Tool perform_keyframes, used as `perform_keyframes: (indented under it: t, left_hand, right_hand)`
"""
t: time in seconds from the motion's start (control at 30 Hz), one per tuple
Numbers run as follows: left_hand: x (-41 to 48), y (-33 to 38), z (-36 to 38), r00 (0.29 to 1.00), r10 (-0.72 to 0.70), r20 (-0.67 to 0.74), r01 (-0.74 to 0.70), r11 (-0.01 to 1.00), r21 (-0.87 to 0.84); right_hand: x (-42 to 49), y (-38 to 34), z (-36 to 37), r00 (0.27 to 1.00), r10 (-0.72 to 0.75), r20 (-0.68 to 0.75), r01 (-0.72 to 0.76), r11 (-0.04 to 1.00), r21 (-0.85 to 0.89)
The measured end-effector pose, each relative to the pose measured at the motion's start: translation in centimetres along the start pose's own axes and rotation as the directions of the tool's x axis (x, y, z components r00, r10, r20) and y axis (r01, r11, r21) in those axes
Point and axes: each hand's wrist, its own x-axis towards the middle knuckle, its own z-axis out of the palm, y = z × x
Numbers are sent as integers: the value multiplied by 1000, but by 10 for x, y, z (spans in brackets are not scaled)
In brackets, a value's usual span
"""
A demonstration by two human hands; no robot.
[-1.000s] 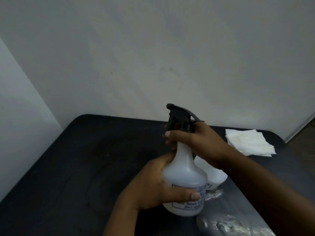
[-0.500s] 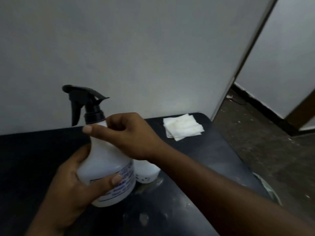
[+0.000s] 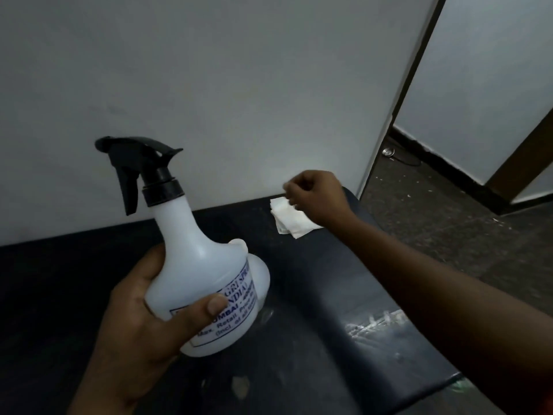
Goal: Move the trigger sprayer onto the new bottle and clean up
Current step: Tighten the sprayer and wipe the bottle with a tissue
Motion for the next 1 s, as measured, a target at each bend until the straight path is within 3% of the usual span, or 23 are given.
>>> perform_keyframes:
  t: [0.13, 0.2, 0.3, 0.53, 0.77, 1.0]
  left_hand:
    - [0, 3, -1, 1000, -5, 3, 5, 1000, 12]
    - [1, 2, -4, 1000, -16, -3, 16, 999, 36]
    - [2, 1, -8, 999, -19, -42, 22, 997, 67]
    - [1, 0, -14, 999, -20, -40, 24, 995, 92]
    - [-1, 3, -17, 1000, -18, -12, 19, 995, 94]
    - [-1, 3, -21, 1000, -8, -28, 11, 994, 105]
  right_hand:
    - [23, 57, 2, 991, 87, -106, -107, 974, -200]
    - [28, 75, 15, 995, 96, -35, -102, 930, -352]
    - [35, 90, 34, 990, 133, 50, -96, 889, -447]
    - [40, 89, 54, 998, 15, 67, 33, 748, -663]
    - [37, 92, 53, 1000, 28, 0, -22, 775, -632]
    - [37, 85, 50, 990, 56, -133, -109, 893, -437]
